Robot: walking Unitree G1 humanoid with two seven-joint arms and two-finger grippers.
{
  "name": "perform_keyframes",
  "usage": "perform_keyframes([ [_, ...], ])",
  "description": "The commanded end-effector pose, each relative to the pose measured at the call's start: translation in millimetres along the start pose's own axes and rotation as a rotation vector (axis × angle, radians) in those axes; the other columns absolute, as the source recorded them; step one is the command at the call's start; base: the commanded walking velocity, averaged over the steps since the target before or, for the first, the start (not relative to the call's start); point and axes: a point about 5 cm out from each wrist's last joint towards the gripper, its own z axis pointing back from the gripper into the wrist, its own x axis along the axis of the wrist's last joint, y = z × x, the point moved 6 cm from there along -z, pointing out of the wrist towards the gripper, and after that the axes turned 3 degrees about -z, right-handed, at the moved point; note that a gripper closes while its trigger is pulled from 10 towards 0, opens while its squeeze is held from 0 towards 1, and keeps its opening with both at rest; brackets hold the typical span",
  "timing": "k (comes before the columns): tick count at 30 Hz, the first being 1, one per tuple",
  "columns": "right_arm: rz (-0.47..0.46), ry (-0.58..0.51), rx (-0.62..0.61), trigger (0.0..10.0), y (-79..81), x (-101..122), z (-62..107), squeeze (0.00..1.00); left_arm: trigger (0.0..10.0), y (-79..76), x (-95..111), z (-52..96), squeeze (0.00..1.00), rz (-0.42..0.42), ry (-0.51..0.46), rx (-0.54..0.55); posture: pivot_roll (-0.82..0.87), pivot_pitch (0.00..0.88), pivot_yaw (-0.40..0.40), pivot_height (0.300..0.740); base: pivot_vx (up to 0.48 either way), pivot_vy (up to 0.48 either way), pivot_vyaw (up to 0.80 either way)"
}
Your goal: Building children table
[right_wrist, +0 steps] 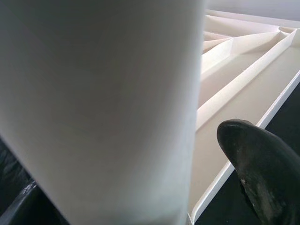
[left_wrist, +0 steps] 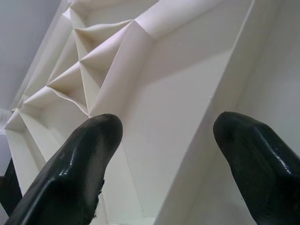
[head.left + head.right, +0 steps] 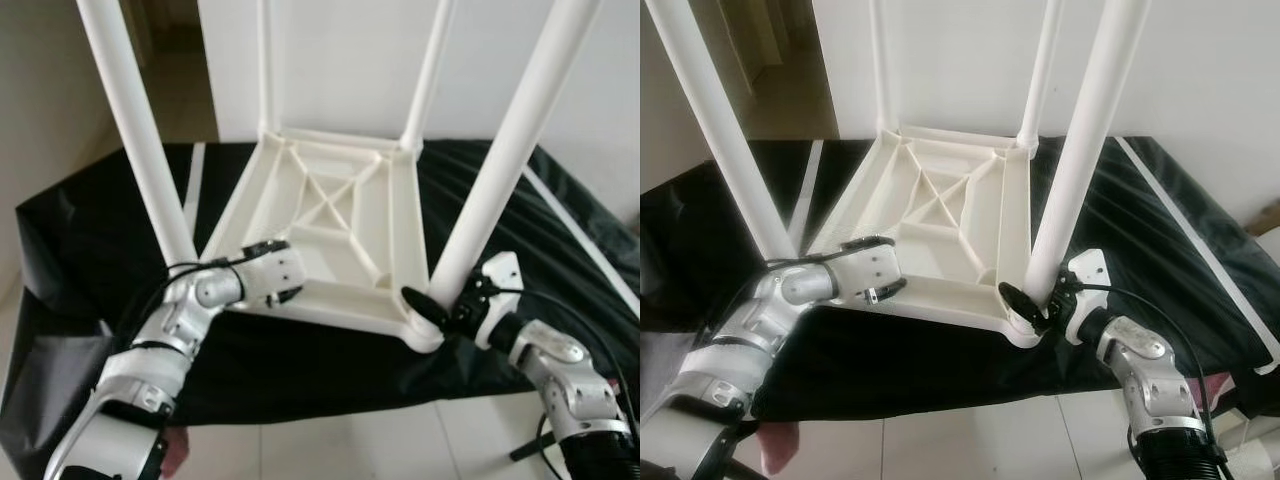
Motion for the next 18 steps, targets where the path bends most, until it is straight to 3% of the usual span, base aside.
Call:
perform_keyframes([
  [1, 0.004, 0.003, 0.002, 10.0, 0.8, -1, -3.1, 0.0, 10.0, -36.1, -5, 1.7, 0.0, 0.01, 0.002, -0.261, 0.07, 0.0, -0.011, 0.74, 0.0, 0.0, 0.0],
  [5, 0.011, -0.002, -0.014, 10.0, -1.9, -2, -3.3, 0.0, 10.0, -41.8, -9, 4.6, 0.0, 0.005, 0.015, -0.3, 0.07, 0.0, -0.007, 0.74, 0.0, 0.0, 0.0],
  [7, 0.001, -0.013, -0.03, 10.0, -4.3, -2, -2.6, 0.0, 10.0, -56.2, -8, 11.9, 0.0, -0.001, -0.007, -0.38, 0.06, 0.0, 0.002, 0.74, 0.0, 0.0, 0.0],
  [8, 0.001, -0.013, -0.03, 10.0, -4.3, -2, -2.6, 0.0, 10.0, -56.2, -8, 11.9, 0.0, -0.001, -0.007, -0.38, 0.06, 0.0, 0.002, 0.74, 0.0, 0.0, 0.0],
  [10, -0.002, -0.011, -0.036, 10.0, -3.0, -6, -1.5, 0.0, 10.0, -75.8, -10, 20.6, 0.0, 0.008, -0.017, -0.472, 0.06, 0.0, 0.013, 0.74, 0.0, 0.0, 0.0],
  [13, -0.008, -0.013, -0.038, 10.0, -1.5, -7, -1.1, 0.0, 10.0, -82.7, -11, 23.3, 0.0, 0.014, -0.013, -0.499, 0.06, 0.0, 0.017, 0.74, 0.0, 0.0, 0.0],
  [15, -0.018, -0.019, -0.037, 10.0, 2.5, -9, 0.0, 0.0, 10.0, -96.6, -9, 31.2, 0.0, 0.039, -0.033, -0.567, 0.06, 0.0, 0.027, 0.74, 0.0, 0.0, 0.0],
  [18, -0.02, -0.02, -0.037, 10.0, 3.5, -9, 0.5, 0.0, 10.0, -100.6, -7, 33.7, 0.0, 0.052, -0.043, -0.587, 0.06, 0.0, 0.028, 0.74, 0.0, 0.0, 0.0],
])
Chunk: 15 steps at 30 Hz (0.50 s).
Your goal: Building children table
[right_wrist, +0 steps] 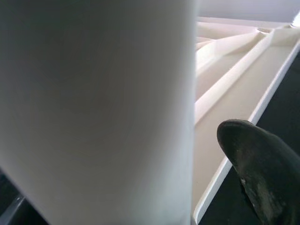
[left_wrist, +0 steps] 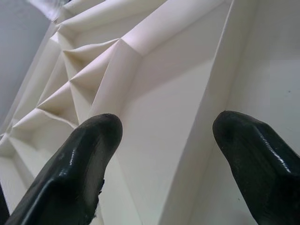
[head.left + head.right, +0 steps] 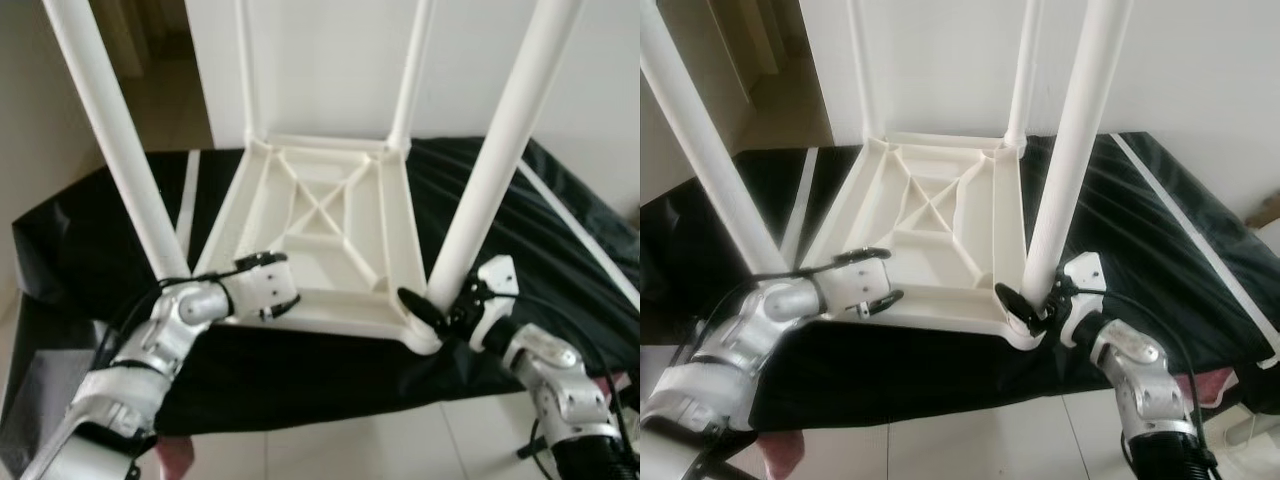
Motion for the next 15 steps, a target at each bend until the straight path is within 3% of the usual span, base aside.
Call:
perform_keyframes([
  [1, -0.009, 0.004, -0.016, 10.0, 0.3, -4, 2.4, 0.0, 10.0, -80.5, -5, 19.6, 0.0, 0.073, -0.005, -0.567, 0.06, 0.0, 0.031, 0.74, 0.0, 0.0, 0.0],
  [4, -0.013, 0.007, -0.024, 10.0, 0.4, -7, 6.7, 0.0, 10.0, -90.7, 16, 33.7, 0.0, 0.159, -0.097, -0.639, 0.06, 0.0, 0.039, 0.74, 0.0, 0.0, 0.0],
  [8, -0.011, 0.008, -0.032, 10.0, -0.7, -8, 7.7, 0.0, 10.0, -93.2, 21, 37.6, 0.0, 0.179, -0.117, -0.655, 0.05, 0.0, 0.049, 0.74, 0.0, 0.0, 0.0],
  [11, 0.021, -0.007, -0.105, 10.0, -15.8, -5, 7.7, 0.0, 10.0, -100.2, 36, 47.2, 0.0, 0.258, -0.158, -0.677, 0.04, 0.0, 0.067, 0.74, 0.0, 0.0, 0.0],
  [15, 0.012, -0.038, -0.161, 10.0, -28.7, 1, 2.5, 0.0, 10.0, -97.4, 45, 47.3, 0.0, 0.288, -0.189, -0.653, 0.03, 0.0, 0.071, 0.74, 0.0, 0.0, 0.0],
])
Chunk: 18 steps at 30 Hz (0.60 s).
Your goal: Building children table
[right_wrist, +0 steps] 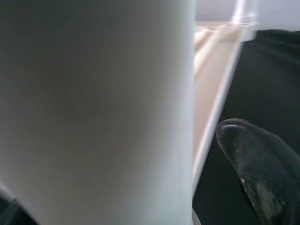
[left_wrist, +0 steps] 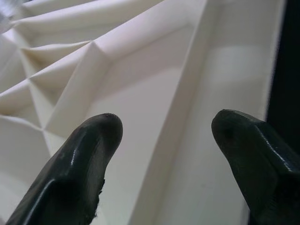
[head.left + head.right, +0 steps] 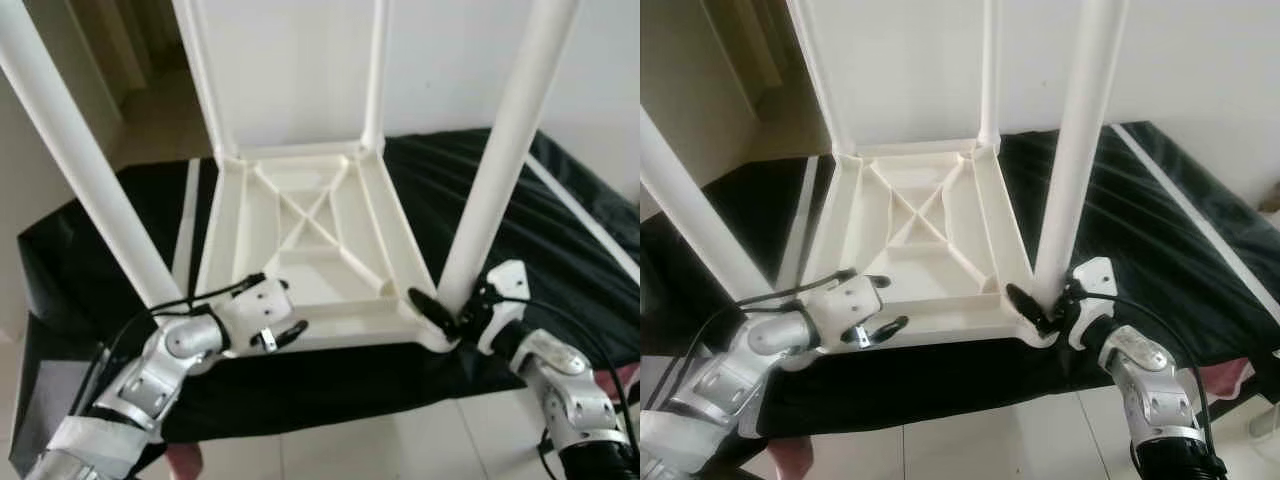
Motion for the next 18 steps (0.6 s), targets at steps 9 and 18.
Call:
perform_keyframes([
  [9, -0.012, -0.061, -0.173, 10.0, -40.5, 13, -13.0, 0.0, 10.0, -29.7, 10, -14.9, 0.0, -0.028, -0.02, -0.393, 0.04, 0.0, 0.048, 0.74, 0.0, 0.0, 0.0],
  [18, -0.004, -0.077, -0.057, 10.0, -13.8, 17, -12.5, 0.0, 10.0, 6.5, 62, -21.7, 0.0, 0.066, -0.224, -0.201, 0.04, 0.0, 0.028, 0.74, 0.0, 0.0, 0.0],
])
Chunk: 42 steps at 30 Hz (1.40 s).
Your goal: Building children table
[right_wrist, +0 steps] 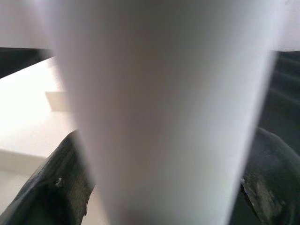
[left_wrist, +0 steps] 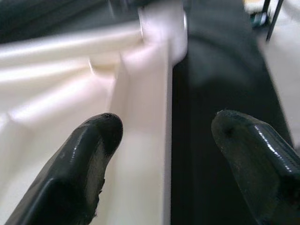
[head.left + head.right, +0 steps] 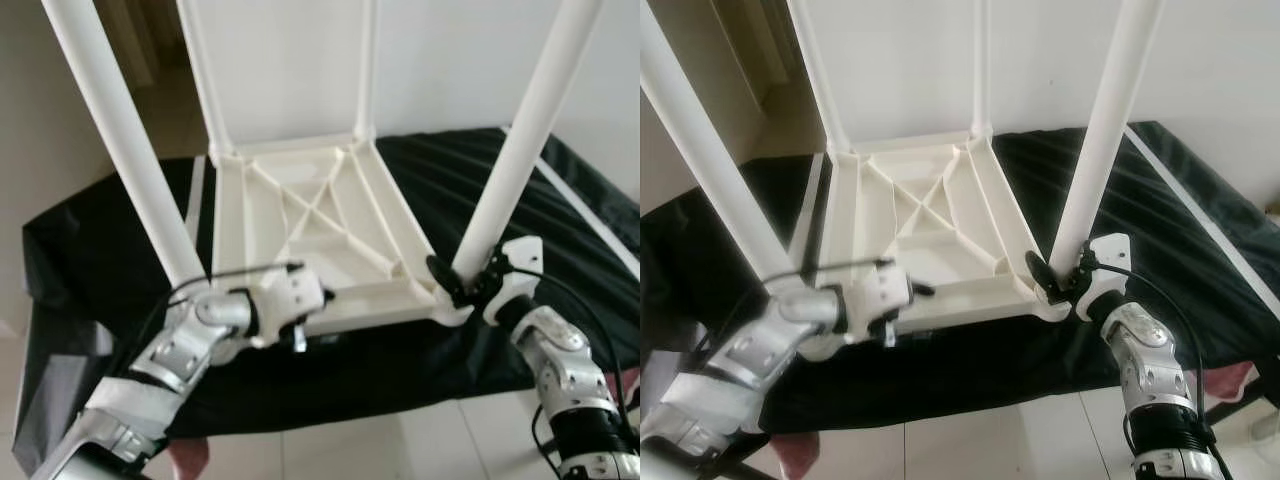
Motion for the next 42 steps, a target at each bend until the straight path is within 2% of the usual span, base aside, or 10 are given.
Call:
perform_keyframes([
  [1, -0.014, 0.003, 0.014, 10.0, 3.9, -2, 0.3, 0.0, 10.0, 7.6, 5, 3.0, 0.0, 0.017, -0.021, 0.051, 0.04, 0.0, 0.028, 0.74, 0.0, 0.0, 0.0],
  [3, 0.017, 0.017, 0.039, 10.0, 7.8, -2, 8.2, 0.0, 10.0, 6.9, 21, -1.4, 0.0, 0.111, -0.104, 0.093, 0.04, 0.0, 0.024, 0.74, 0.0, 0.0, 0.0],
  [7, 0.036, 0.021, 0.059, 10.0, 8.5, 1, 11.1, 0.0, 10.0, 16.5, 29, -7.3, 0.0, 0.158, -0.153, 0.165, 0.04, 0.0, 0.022, 0.74, 0.0, 0.0, 0.0],
  [13, 0.081, 0.019, 0.089, 10.0, 9.7, 10, 10.8, 0.0, 10.0, 24.1, 26, -12.7, 0.0, 0.207, -0.149, 0.262, 0.03, 0.0, 0.026, 0.74, 0.0, 0.0, 0.0],
  [18, 0.113, 0.054, 0.105, 10.0, 5.8, 6, 14.1, 0.0, 10.0, 17.3, 23, -11.6, 0.0, 0.204, -0.133, 0.274, 0.04, 0.0, 0.011, 0.74, 0.0, 0.0, 0.0],
  [19, 0.112, 0.07, 0.116, 0.0, 5.3, 3, 16.5, 0.0, 10.0, 16.1, 22, -11.9, 0.0, 0.213, -0.124, 0.285, 0.04, 0.0, 0.005, 0.74, 0.0, 0.0, 0.0],
  [25, 0.088, 0.12, 0.122, 0.0, 6.7, -10, 21.9, 0.0, 10.0, 15.6, 22, -18.6, 0.0, 0.213, -0.109, 0.342, 0.04, 0.0, -0.014, 0.74, 0.0, 0.0, 0.0],
  [34, 0.069, 0.148, 0.097, 0.0, 3.9, -18, 25.8, 0.0, 10.0, 18.7, 24, -19.3, 0.0, 0.225, -0.117, 0.372, 0.04, 0.0, -0.02, 0.74, 0.0, 0.0, 0.0],
  [35, 0.065, 0.15, 0.087, 10.0, 3.0, -19, 25.9, 0.0, 10.0, 20.3, 25, -19.2, 0.0, 0.225, -0.117, 0.377, 0.04, 0.0, -0.02, 0.74, 0.0, 0.0, 0.0],
  [42, -0.037, 0.125, -0.104, 10.0, -1.6, -20, 17.7, 0.0, 10.0, 25.1, 23, -21.2, 0.0, 0.221, -0.093, 0.414, 0.04, 0.0, -0.021, 0.74, 0.0, 0.0, 0.0],
])
